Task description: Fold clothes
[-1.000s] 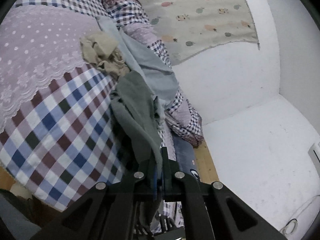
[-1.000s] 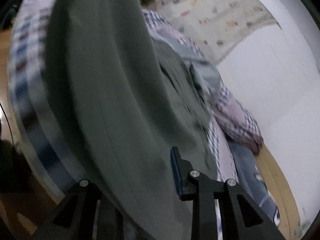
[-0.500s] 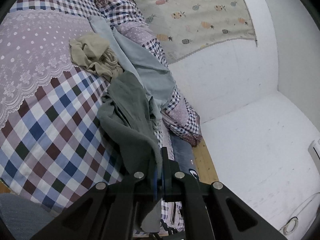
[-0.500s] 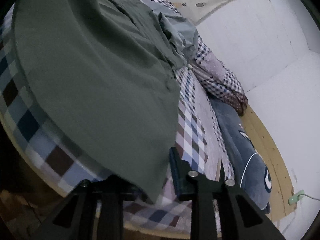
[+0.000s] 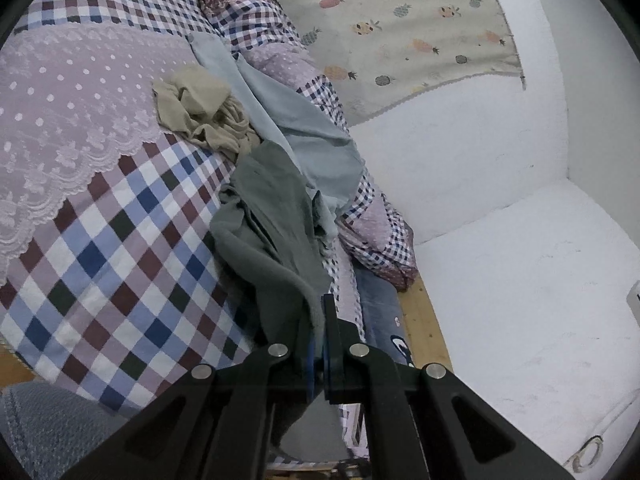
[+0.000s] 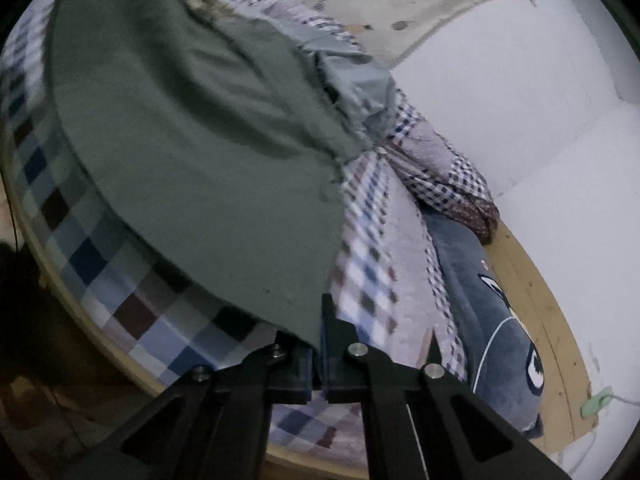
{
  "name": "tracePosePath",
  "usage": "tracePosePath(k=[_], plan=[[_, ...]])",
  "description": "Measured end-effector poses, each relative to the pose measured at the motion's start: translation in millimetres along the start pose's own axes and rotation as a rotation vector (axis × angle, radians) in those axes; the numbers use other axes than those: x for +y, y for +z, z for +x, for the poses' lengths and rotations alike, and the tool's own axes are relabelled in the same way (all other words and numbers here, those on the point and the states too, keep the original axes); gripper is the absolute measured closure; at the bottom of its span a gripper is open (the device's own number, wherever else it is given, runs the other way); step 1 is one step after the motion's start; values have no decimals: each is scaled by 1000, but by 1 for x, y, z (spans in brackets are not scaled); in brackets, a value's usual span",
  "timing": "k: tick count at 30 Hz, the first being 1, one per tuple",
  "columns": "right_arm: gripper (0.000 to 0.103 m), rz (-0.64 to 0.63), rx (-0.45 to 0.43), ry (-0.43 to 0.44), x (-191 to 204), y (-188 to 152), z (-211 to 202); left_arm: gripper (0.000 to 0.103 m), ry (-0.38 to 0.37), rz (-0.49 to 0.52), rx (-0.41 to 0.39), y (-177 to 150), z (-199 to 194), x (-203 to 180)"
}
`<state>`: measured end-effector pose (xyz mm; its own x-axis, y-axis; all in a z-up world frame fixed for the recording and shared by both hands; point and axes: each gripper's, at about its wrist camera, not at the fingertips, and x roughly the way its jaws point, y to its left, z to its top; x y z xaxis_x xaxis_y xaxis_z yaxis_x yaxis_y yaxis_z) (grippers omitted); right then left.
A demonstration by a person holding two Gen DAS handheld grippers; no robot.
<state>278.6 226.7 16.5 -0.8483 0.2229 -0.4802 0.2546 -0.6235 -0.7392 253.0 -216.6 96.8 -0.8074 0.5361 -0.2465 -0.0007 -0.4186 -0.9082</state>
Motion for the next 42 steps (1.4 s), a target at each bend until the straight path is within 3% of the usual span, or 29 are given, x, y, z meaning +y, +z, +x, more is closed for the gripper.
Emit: tracePosePath(k=[8, 16, 26, 33, 36, 42], plan=[[103, 115, -11, 24, -75, 4, -36, 102, 36, 98, 25, -15, -20, -21], [103, 152, -75, 4, -131, 23, -103, 102, 4, 126, 13, -29, -60, -48], [103, 264, -158, -24, -201, 27, -189, 102, -128, 209, -53, -37, -127, -108], [103, 333, -232, -55, -241, 25, -247, 102, -274, 290, -72, -45, -164, -155], [103, 357, -232, -19, -252, 26, -245, 102, -264, 286, -49, -38, -161, -160], [103, 343, -141, 100, -246, 37, -178, 102, -137, 185, 50, -15, -111, -138]])
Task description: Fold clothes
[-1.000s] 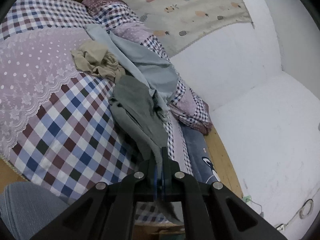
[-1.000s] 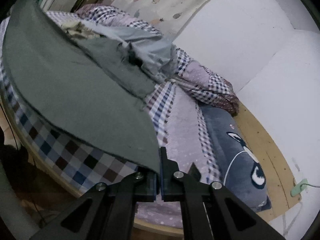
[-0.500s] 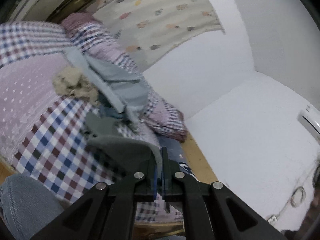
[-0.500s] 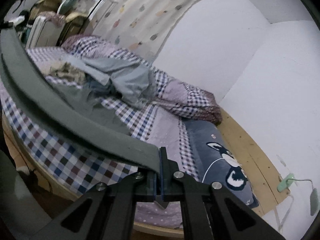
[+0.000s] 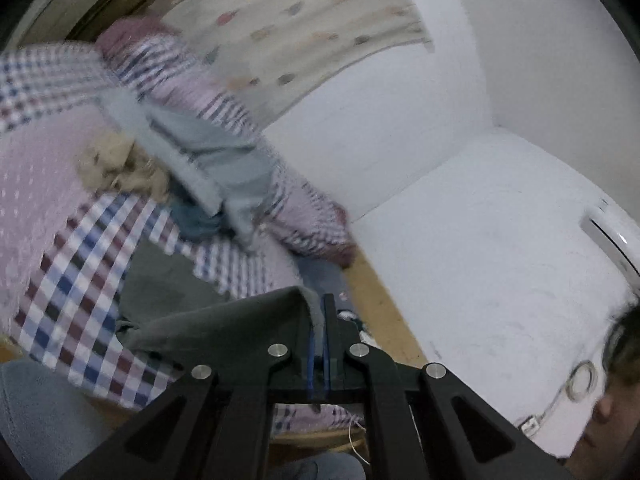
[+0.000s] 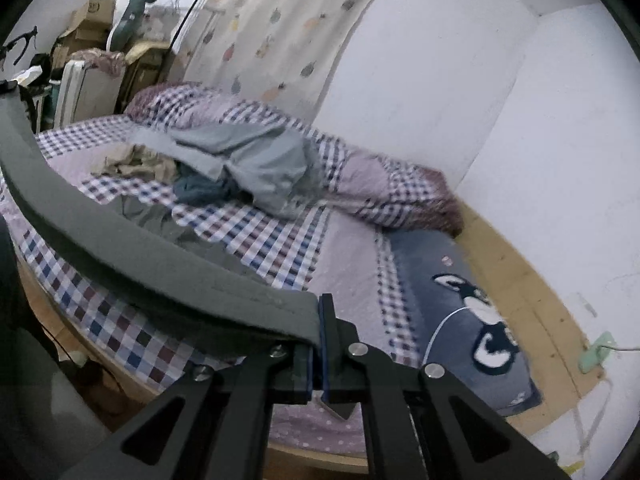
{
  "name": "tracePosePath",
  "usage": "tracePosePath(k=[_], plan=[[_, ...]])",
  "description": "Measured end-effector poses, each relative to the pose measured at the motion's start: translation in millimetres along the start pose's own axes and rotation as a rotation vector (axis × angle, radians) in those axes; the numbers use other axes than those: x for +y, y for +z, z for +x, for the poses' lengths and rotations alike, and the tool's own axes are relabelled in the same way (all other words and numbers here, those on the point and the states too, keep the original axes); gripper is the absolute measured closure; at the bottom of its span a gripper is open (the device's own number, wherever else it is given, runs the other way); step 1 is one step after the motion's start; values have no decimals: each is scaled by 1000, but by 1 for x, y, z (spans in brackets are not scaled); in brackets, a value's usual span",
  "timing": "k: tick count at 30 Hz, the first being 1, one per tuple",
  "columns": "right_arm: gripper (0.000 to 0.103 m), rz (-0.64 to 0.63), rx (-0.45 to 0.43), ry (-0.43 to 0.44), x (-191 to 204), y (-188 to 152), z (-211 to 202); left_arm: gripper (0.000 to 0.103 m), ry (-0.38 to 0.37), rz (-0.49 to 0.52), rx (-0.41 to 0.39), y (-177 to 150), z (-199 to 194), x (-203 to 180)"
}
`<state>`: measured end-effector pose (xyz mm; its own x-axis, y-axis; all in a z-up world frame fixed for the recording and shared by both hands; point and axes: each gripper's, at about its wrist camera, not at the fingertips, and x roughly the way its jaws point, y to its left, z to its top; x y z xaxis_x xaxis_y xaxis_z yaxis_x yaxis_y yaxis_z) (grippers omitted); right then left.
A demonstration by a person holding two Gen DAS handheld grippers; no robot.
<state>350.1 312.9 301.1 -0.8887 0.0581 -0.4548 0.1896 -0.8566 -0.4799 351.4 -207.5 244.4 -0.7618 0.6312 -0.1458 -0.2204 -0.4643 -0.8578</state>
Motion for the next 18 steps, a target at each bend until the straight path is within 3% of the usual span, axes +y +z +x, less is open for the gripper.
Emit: tracePosePath(k=[6, 18], plan=[[102, -4, 66, 69, 3, 10, 68, 102, 84, -87, 39, 21, 46, 32], [102, -28, 182, 196, 6, 56, 215, 102, 302, -133, 76, 96, 163, 89]])
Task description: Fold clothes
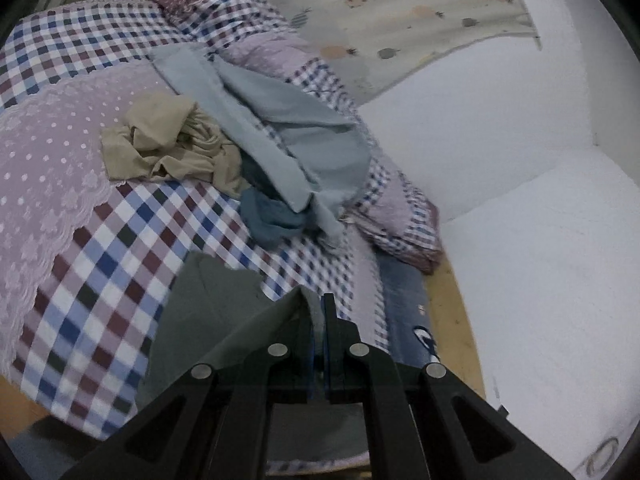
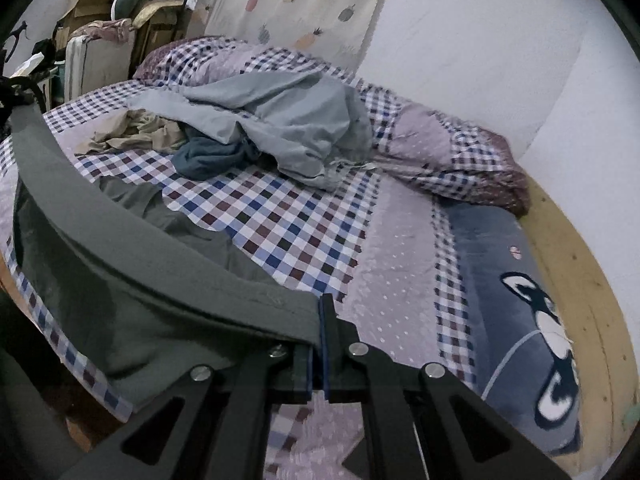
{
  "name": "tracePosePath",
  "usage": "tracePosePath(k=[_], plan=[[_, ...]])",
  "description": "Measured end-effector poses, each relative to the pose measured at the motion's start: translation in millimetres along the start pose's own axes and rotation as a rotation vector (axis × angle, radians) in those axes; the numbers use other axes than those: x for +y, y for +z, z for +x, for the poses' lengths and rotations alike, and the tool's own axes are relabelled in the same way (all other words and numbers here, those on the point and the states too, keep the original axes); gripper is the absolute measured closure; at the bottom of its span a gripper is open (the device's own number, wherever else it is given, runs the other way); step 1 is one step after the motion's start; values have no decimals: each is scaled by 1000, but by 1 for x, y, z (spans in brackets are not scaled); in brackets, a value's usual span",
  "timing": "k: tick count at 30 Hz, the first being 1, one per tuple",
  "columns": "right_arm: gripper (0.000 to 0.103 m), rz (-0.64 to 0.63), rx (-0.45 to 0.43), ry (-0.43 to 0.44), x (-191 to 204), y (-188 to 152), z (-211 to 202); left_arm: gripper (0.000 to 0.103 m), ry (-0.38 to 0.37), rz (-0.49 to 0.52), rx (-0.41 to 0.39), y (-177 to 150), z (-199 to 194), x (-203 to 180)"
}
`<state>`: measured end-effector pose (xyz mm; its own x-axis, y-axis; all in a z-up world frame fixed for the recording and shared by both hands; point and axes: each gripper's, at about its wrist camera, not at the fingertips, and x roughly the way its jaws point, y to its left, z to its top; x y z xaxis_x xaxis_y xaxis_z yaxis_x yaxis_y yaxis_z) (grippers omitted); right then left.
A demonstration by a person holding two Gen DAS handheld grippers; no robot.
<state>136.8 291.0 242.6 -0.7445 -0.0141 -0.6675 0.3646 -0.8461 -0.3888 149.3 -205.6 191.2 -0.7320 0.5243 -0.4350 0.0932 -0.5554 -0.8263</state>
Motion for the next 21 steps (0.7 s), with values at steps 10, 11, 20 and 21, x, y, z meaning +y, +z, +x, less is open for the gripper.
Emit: tracePosePath(k=[10, 11, 20, 21], plan=[[102, 32, 176, 120, -20, 22, 160, 102, 231, -24, 121, 53, 138, 51], [102, 41, 179, 121, -21, 23, 167, 102, 234, -35, 125, 53, 143, 55], [102, 30, 105, 104, -14, -11, 108, 102, 60, -19, 135, 22, 75, 41], [102, 36, 97, 111, -14, -20, 88, 102, 33, -4, 137, 14, 59, 37]])
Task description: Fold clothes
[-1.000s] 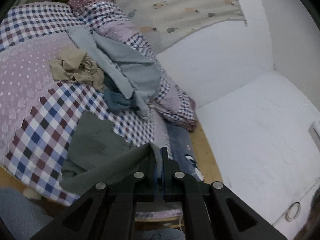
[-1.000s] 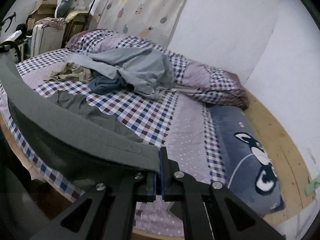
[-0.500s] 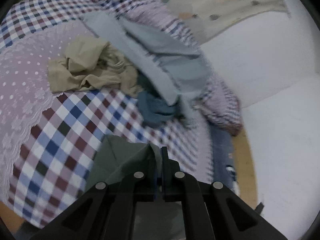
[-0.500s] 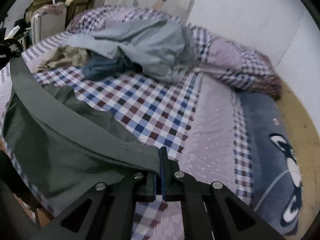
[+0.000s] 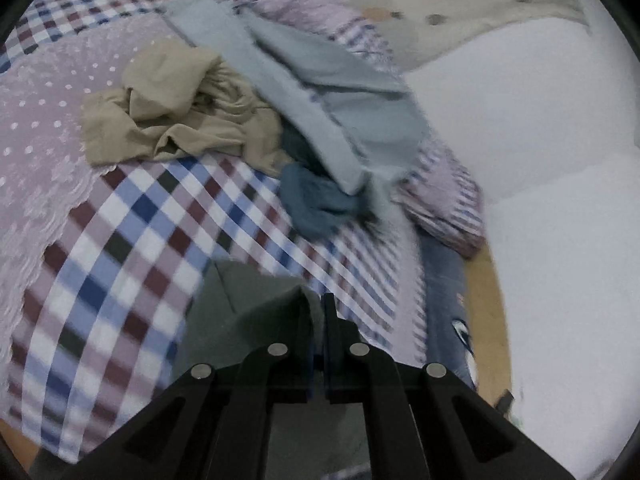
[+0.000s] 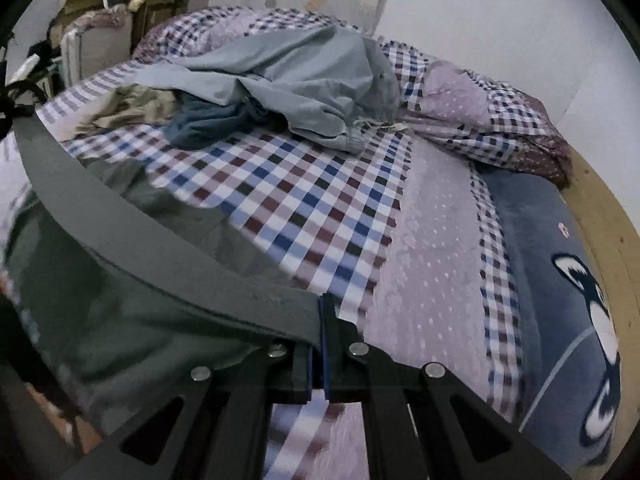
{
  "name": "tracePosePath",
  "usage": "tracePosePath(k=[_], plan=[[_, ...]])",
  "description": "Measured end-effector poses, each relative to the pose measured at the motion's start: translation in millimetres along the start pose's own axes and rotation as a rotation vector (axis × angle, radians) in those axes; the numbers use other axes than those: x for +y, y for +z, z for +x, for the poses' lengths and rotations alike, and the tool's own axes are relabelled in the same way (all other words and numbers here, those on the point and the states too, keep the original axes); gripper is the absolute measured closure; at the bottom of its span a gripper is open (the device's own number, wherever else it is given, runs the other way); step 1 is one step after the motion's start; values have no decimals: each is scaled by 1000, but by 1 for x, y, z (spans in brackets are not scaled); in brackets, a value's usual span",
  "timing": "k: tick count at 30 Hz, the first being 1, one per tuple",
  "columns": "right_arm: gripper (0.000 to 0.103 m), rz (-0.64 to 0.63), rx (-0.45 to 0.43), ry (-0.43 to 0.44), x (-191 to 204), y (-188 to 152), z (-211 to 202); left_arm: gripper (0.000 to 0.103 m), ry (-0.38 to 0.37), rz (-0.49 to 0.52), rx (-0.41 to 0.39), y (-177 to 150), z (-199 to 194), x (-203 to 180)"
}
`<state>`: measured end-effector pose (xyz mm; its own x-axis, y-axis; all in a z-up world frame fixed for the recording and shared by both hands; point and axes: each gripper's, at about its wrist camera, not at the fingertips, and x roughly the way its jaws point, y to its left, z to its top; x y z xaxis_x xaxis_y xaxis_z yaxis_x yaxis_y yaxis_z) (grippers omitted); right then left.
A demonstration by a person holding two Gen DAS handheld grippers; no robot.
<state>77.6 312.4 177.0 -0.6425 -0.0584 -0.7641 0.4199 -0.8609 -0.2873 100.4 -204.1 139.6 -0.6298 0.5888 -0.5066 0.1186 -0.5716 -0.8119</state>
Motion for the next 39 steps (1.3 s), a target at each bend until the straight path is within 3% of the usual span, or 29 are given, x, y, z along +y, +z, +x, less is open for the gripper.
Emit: tracePosePath(k=[4, 9, 16, 18, 25, 31, 39], plan=[[102, 24, -1, 47, 10, -38, -66, 102, -92, 43, 55, -56, -59, -7], [102, 31, 24, 76, 20, -82, -140, 102, -146, 85, 164, -133, -110, -10], [102, -61, 199, 162, 54, -136, -187, 102, -230, -6, 383, -228, -120, 4], [102, -76, 235, 181, 63, -145, -199, 102, -221, -23, 434, -245, -117, 11], [102, -79, 263, 162, 79, -156, -234, 102, -152, -97, 510, -270, -119, 42], [102, -114, 283, 153, 94, -146, -241, 102, -169, -151, 578, -292, -118, 56], [102, -133, 297, 144, 94, -128, -228, 102, -212, -206, 521, -296, -124, 69]])
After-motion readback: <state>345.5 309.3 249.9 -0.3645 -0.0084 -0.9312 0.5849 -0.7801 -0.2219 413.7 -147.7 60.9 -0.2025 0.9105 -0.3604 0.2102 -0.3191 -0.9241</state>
